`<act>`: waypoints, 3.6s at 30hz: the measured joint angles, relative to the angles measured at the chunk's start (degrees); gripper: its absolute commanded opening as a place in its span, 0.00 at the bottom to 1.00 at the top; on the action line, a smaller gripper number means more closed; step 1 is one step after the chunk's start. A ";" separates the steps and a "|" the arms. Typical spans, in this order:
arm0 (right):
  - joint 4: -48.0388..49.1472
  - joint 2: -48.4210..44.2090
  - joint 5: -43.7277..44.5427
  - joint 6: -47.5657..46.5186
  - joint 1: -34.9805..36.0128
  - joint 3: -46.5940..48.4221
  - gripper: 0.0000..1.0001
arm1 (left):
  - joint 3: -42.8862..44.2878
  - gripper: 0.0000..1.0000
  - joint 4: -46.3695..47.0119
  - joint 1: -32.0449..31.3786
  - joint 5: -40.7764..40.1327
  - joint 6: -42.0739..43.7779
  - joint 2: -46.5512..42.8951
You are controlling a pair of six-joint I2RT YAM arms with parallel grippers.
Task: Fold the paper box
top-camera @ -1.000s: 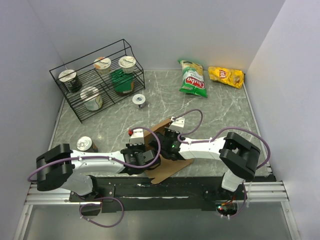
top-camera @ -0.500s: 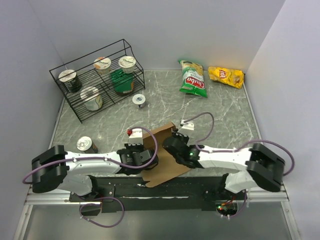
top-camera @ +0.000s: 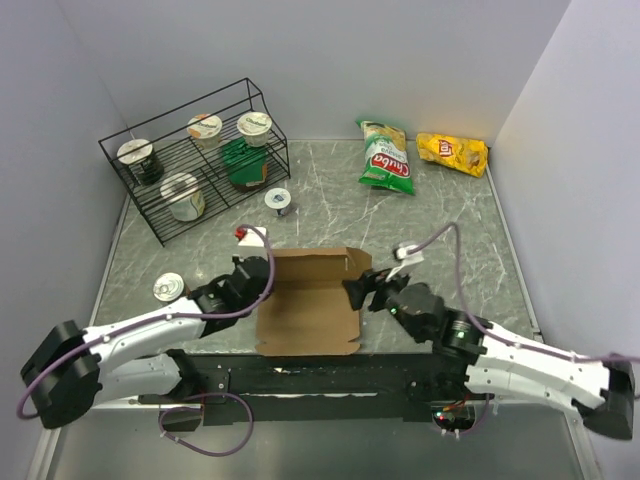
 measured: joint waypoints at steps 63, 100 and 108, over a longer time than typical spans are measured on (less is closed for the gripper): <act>13.05 -8.04 -78.49 -8.72 -36.54 -7.91 0.79 | -12.81 0.01 16.41 17.29 44.83 7.50 -14.53; 15.87 -8.00 -81.59 -4.04 -27.50 -7.91 0.84 | -14.29 0.01 21.11 19.61 53.70 7.52 -14.93; 15.78 -7.34 -78.97 -4.72 -24.63 -7.78 0.84 | -14.34 0.01 21.09 19.65 53.66 7.52 -14.93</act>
